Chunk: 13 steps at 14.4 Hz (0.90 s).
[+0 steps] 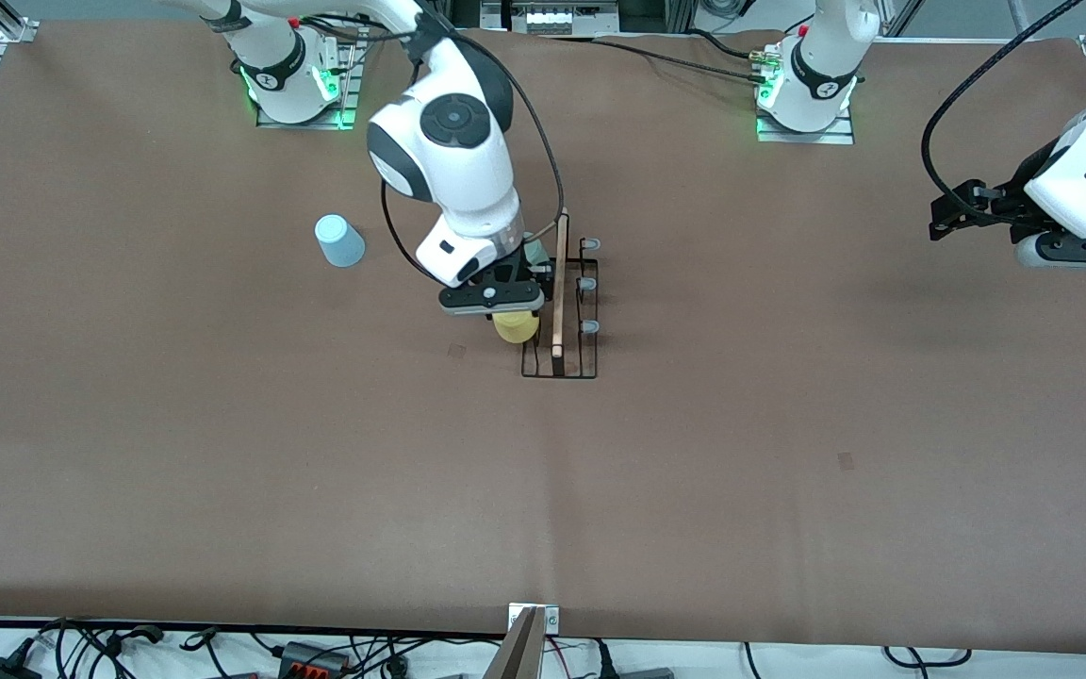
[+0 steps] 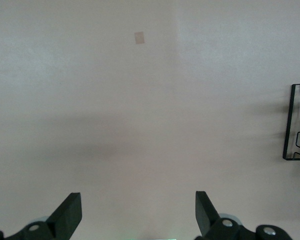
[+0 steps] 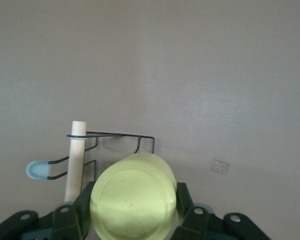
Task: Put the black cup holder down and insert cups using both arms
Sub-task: 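Carry the yellow cup to the rack and lower it onto a hook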
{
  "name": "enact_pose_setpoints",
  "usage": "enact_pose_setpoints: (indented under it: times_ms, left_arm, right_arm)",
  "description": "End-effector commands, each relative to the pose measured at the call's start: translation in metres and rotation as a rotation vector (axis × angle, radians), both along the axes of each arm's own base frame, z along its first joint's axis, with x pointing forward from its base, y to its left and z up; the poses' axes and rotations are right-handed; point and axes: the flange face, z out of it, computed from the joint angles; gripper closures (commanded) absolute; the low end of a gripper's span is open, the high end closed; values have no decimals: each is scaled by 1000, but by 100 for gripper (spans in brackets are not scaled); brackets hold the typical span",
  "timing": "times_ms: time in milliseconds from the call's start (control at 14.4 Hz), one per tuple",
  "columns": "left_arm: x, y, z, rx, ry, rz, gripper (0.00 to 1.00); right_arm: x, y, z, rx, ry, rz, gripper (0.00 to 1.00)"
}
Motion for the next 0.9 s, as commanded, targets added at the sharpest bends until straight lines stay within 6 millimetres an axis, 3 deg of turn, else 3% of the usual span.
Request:
enact_pose_setpoints:
  times_ms: [0,69,139,278,347,486,624,694,833]
  left_arm:
    - [0,2,6,-14,6,-16,0]
    - [0,2,6,-14,4,-16,0]
    - [0,2,6,-14,6,-16,0]
    - [0,2,6,-14,6,-16,0]
    - [0,2,6,-14,6,-16,0]
    - [0,2,6,-14,6,-16,0]
    - [0,2,6,-14,4,-16,0]
    - [0,2,6,-14,6,-16,0]
    - [0,2,6,-14,6,-16,0]
  right_arm:
    - [-2,13,-8,-8,-7,-17,98]
    - [-4,16,-16,-14,-2,-12,98]
    - [-5,18,-23,-24,-5,-3,90]
    - [-7,20,-35,-34,8,-1,50]
    - [-8,21,-40,-39,10,3,23]
    - [-8,21,-41,-42,10,4,0]
    - [-5,20,-27,-35,0,8,0]
    - [3,10,-2,-33,-16,-10,0]
    - [24,-35,32,-85,0,-73,0]
